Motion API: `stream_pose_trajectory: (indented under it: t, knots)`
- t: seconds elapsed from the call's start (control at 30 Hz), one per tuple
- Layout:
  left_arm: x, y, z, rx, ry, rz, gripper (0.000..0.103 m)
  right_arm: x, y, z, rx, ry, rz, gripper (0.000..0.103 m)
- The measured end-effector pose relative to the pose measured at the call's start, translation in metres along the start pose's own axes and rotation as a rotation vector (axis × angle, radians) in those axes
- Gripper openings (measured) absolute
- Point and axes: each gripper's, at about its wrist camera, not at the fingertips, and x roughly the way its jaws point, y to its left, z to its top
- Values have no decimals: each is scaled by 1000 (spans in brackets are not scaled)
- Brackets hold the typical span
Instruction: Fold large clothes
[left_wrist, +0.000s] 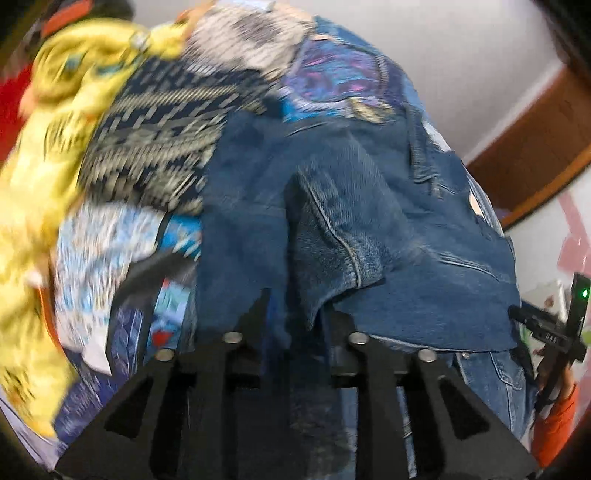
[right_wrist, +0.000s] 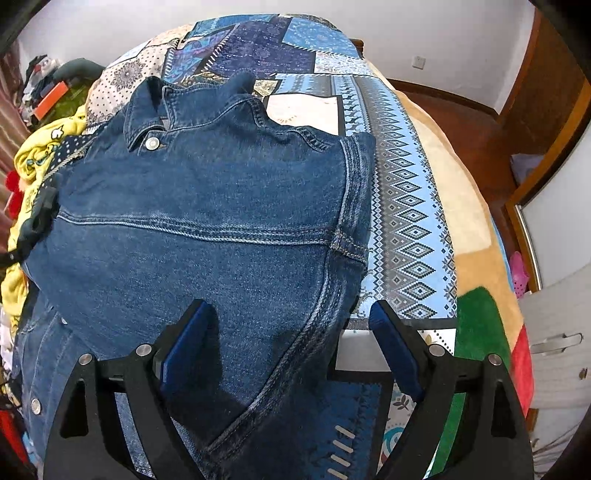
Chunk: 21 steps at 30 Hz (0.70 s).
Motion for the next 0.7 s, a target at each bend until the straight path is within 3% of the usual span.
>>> stream_pose_trajectory:
  t: [0.07,0.2,0.37,0.5,0.7]
  knots:
    - [0,9,-4,-17,8,6,27,0,1,-1,-2,5,-6,87]
    - [-6,19,-13,12,-2,118,28,0,2,-3,-3,8,-15,89]
    - [-21,32,-8,39,9,138,28,-2,-1,-1,9,17,0,89]
    - [-41,34,16,49,-51,125,48,-12,-2,5,1,-15,0,89]
    - [-33,28,69,78,-54,102,50,-31,-16,28,43,-95,41,89]
